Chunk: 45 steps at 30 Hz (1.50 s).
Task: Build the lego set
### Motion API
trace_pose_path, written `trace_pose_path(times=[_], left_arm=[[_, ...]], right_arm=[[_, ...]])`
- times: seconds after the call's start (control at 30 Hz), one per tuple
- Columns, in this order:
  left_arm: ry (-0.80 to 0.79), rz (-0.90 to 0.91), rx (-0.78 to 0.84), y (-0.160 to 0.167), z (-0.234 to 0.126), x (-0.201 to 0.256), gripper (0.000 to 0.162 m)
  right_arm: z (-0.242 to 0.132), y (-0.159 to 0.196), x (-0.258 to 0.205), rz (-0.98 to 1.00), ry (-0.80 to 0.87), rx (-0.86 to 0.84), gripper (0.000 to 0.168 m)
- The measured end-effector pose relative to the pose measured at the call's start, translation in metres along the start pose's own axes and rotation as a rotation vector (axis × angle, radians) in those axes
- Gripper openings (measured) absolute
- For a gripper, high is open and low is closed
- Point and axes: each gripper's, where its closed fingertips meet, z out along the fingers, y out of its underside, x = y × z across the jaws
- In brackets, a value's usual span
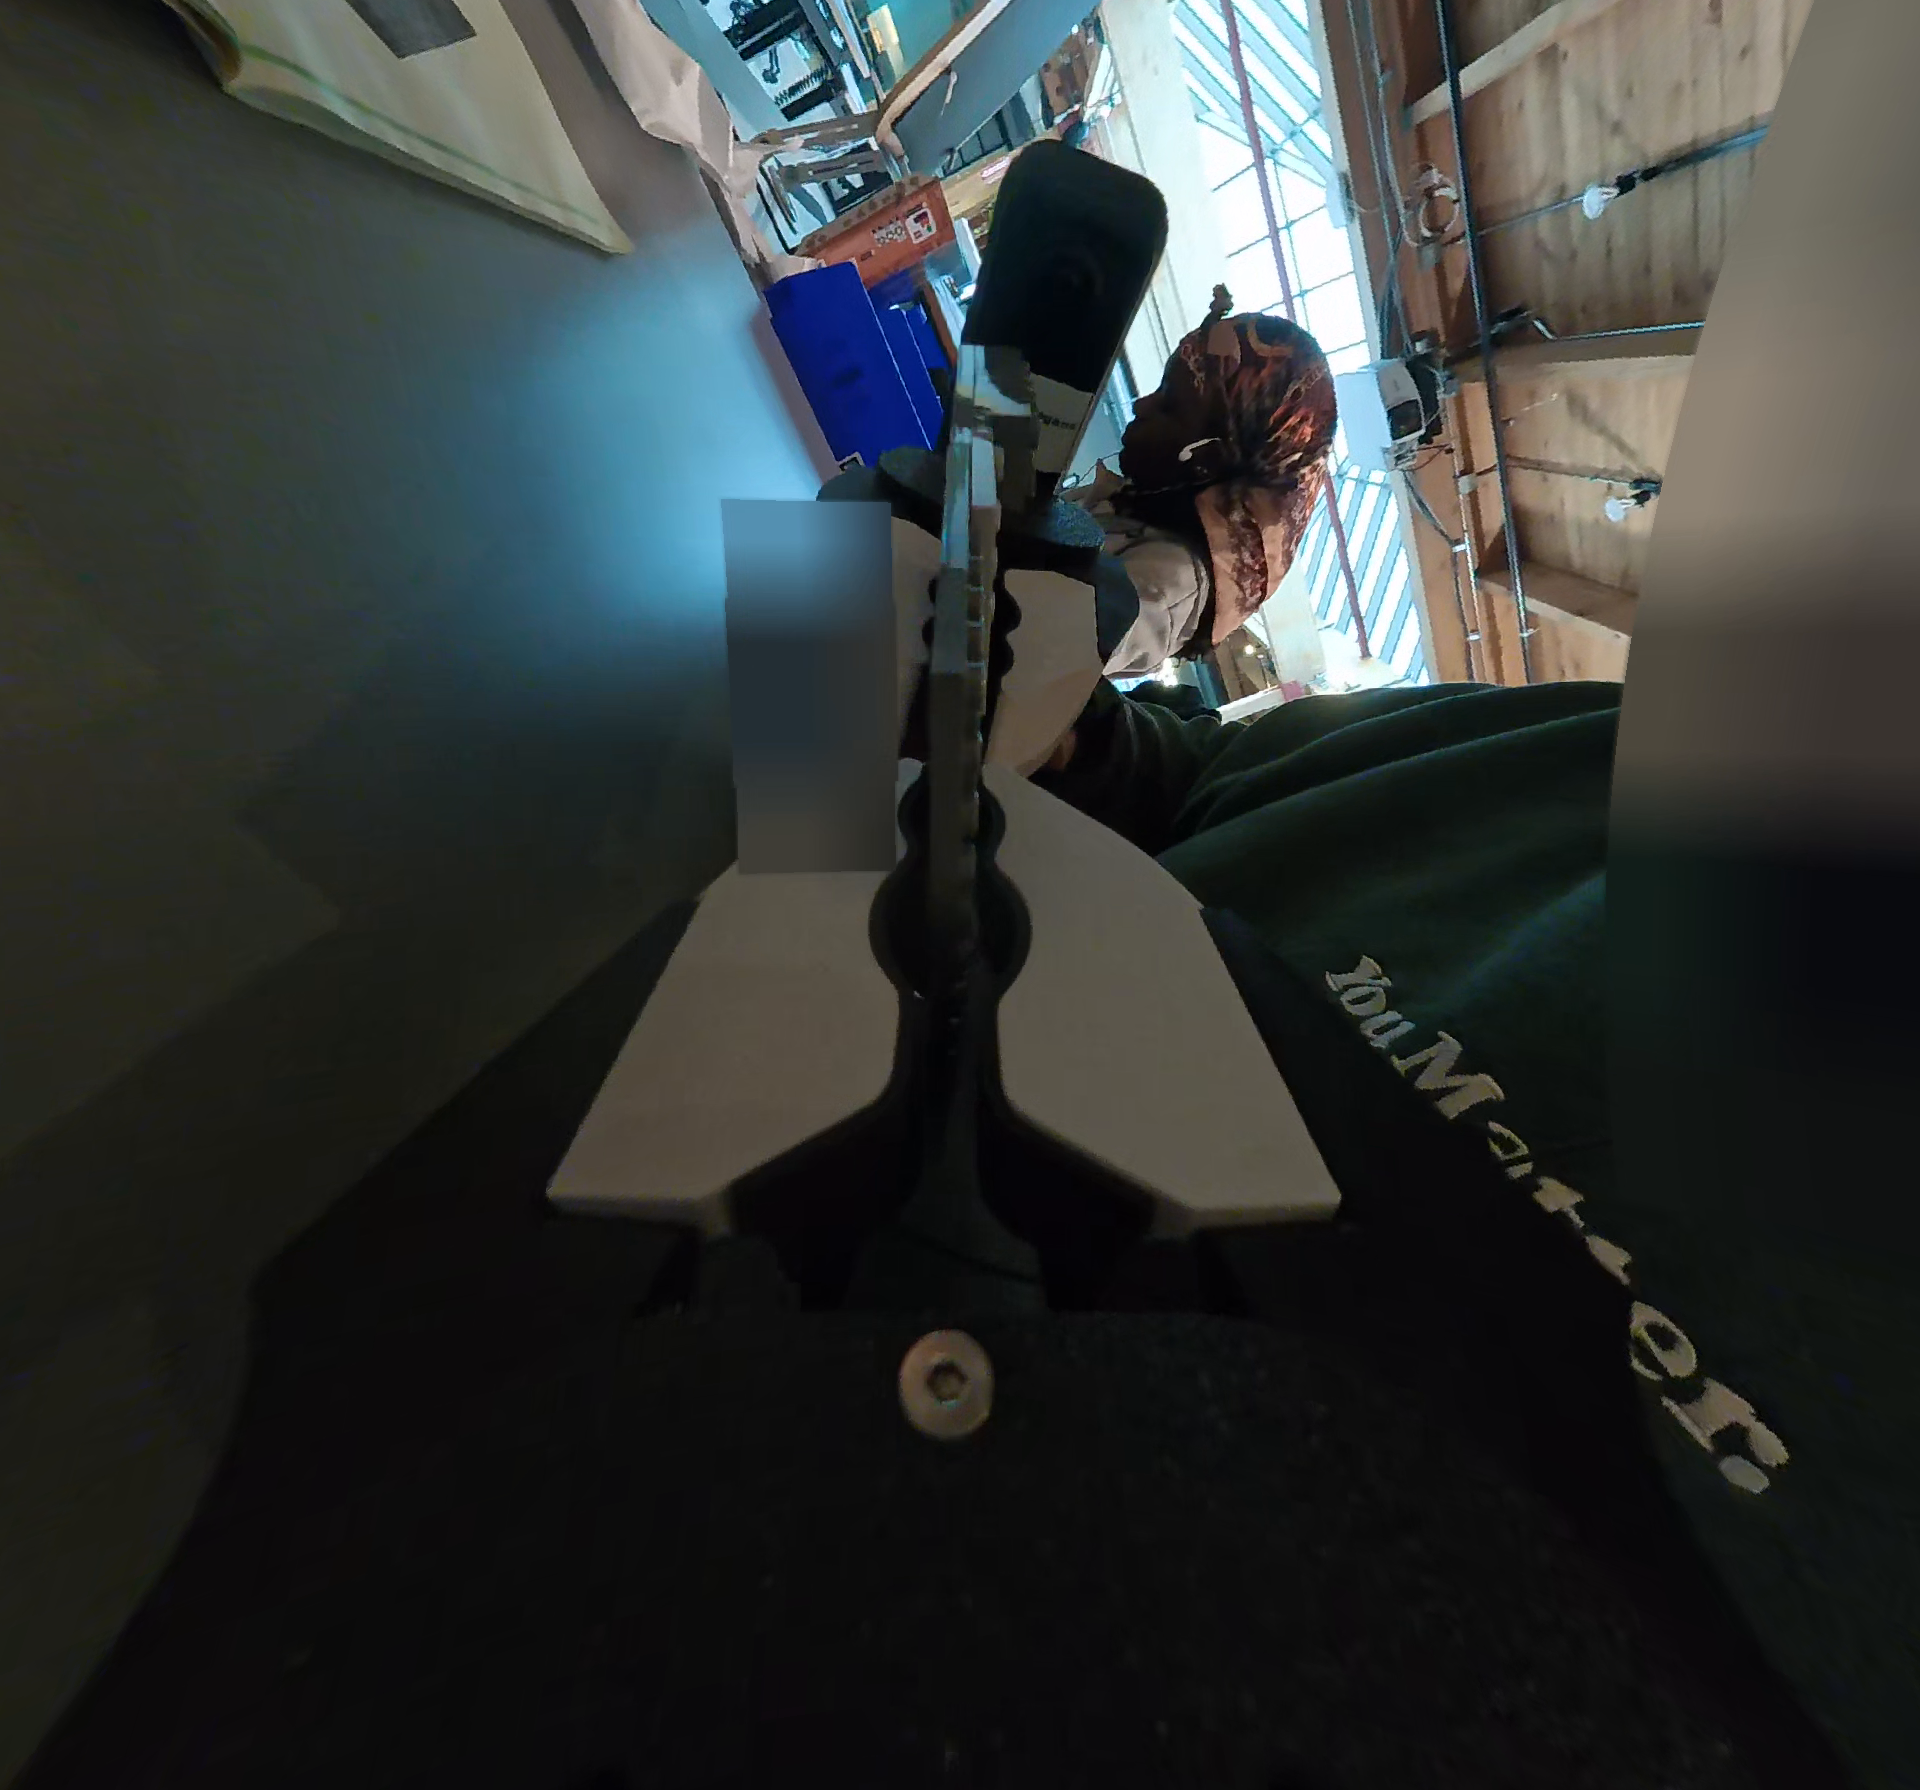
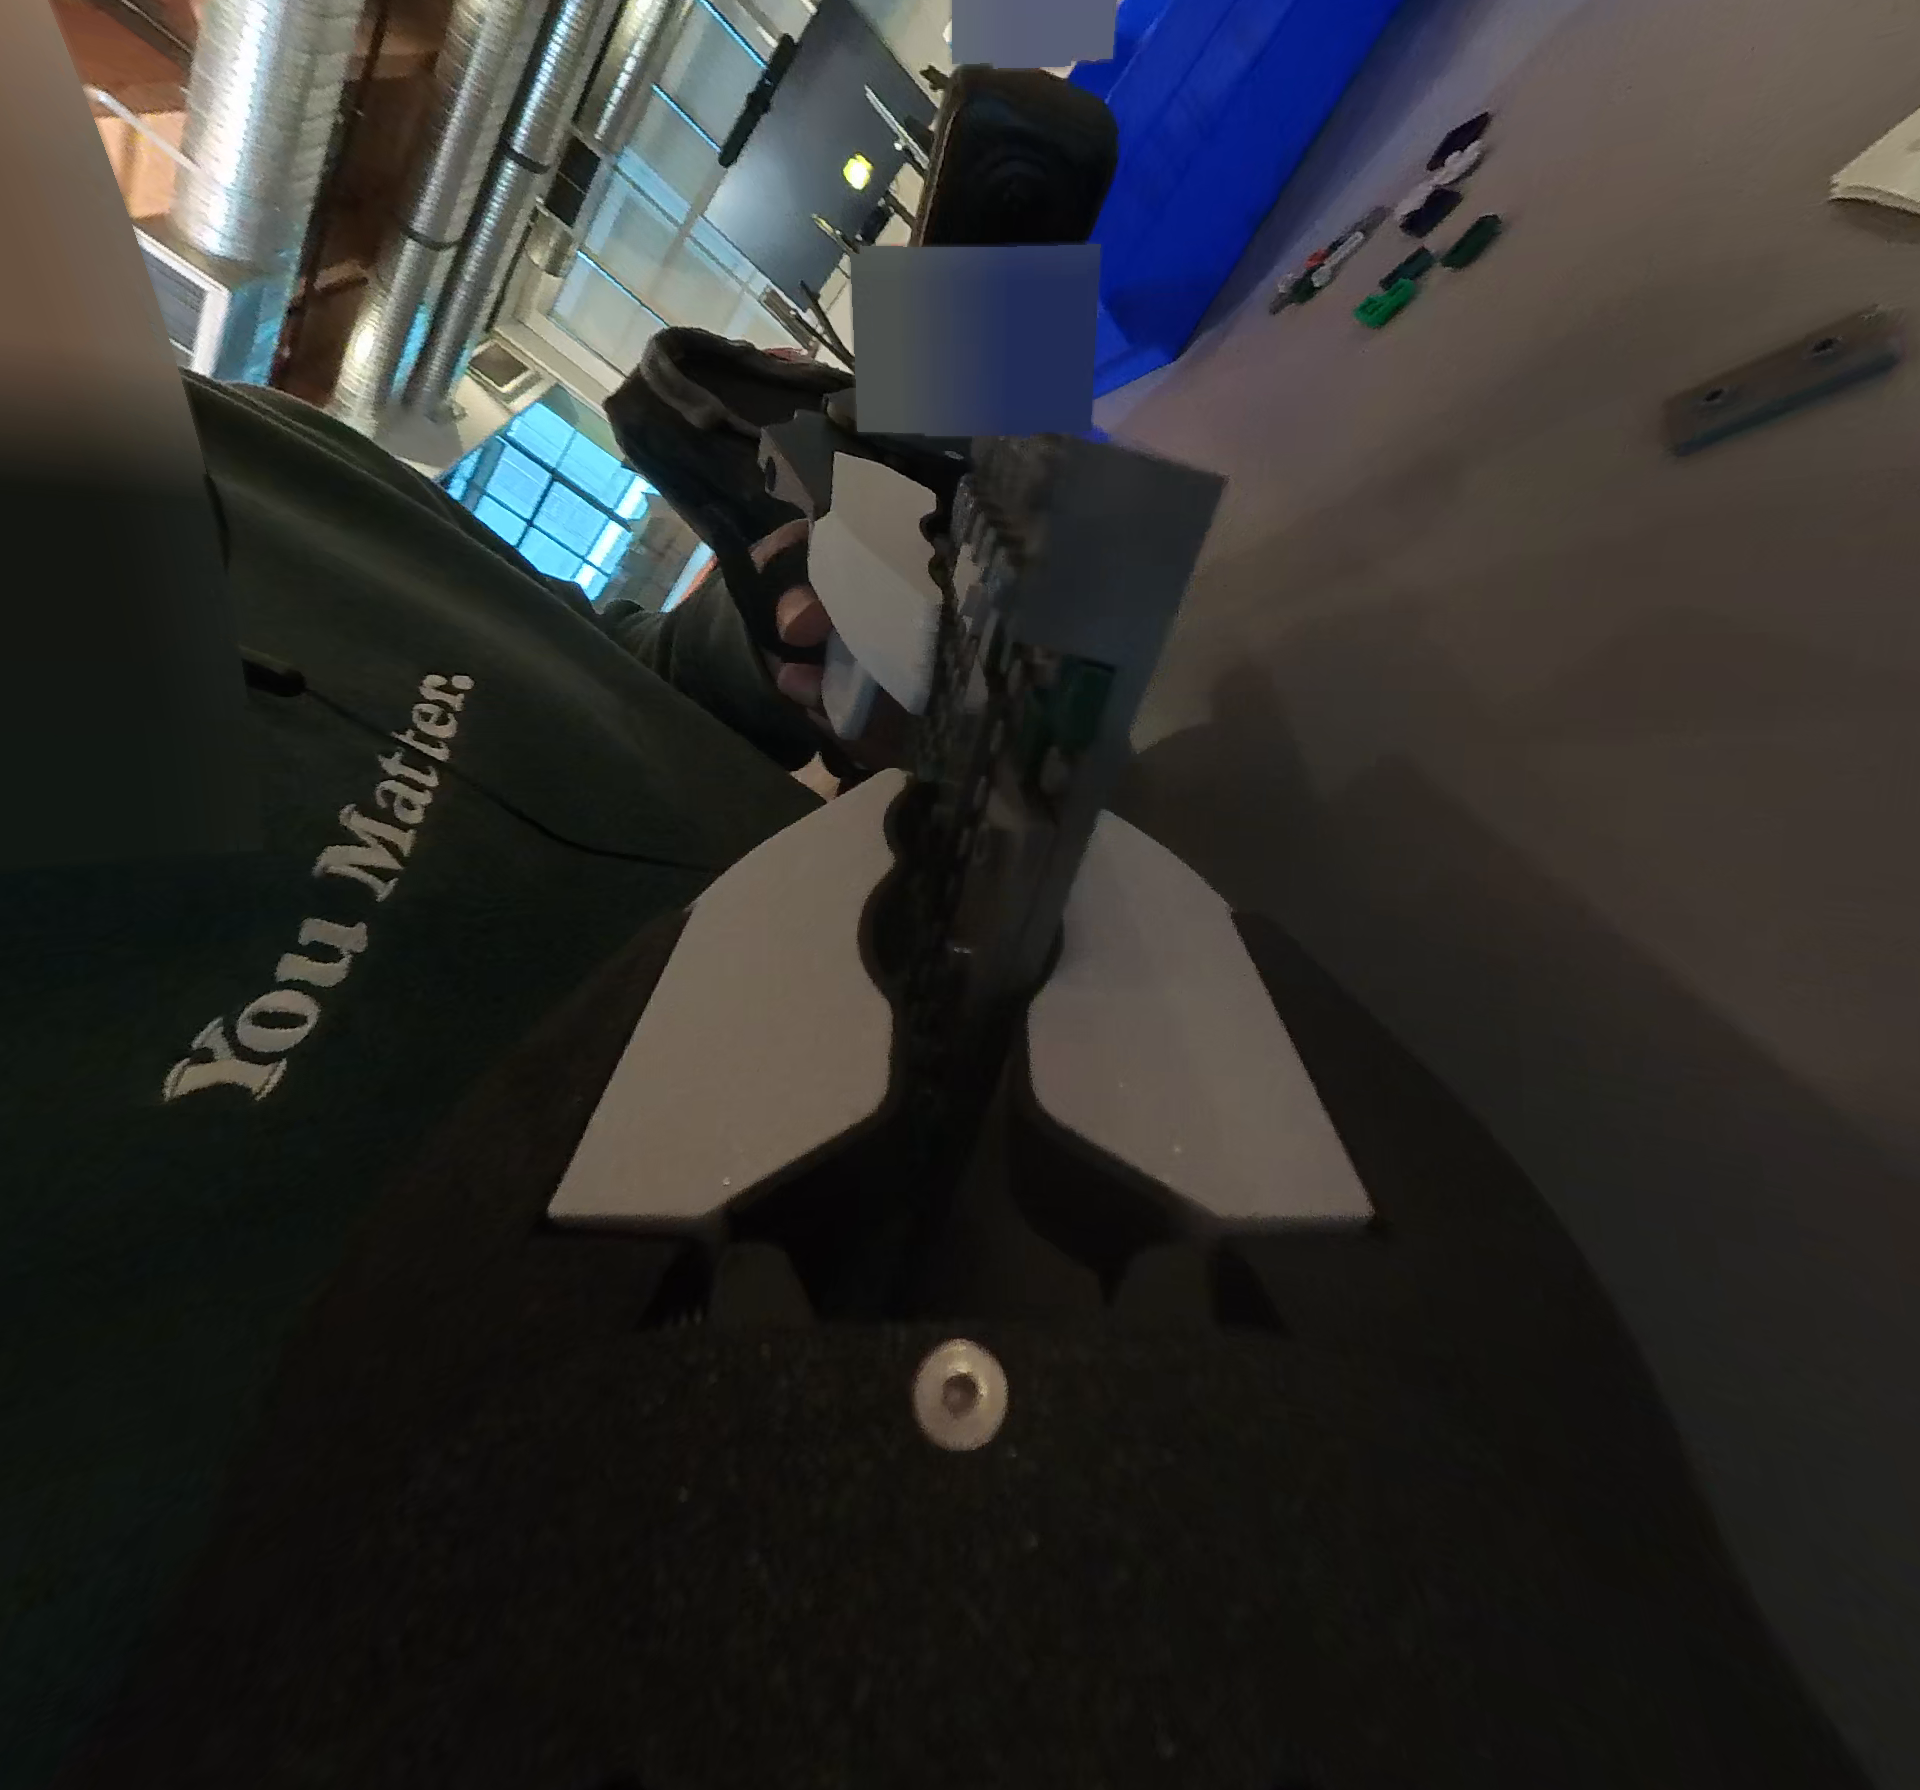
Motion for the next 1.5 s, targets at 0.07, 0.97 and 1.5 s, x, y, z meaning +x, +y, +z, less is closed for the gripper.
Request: trace_pose_path(times=[0.07,0.97,1.5], left_arm=[[-0.003,0.012,-0.005,0.000,0.000,0.000,0.005],[0.004,0.017,-0.014,0.003,-0.007,-0.004,0.005],[0.056,0.078,-0.016,0.008,-0.004,0.007,0.005]], right_arm=[[-0.001,0.000,-0.001,0.012,-0.015,0.006,0.011],[0.003,0.002,0.002,0.233,-0.089,0.013,0.007],[0.001,0.001,-0.007,0.072,-0.058,0.011,0.007]])
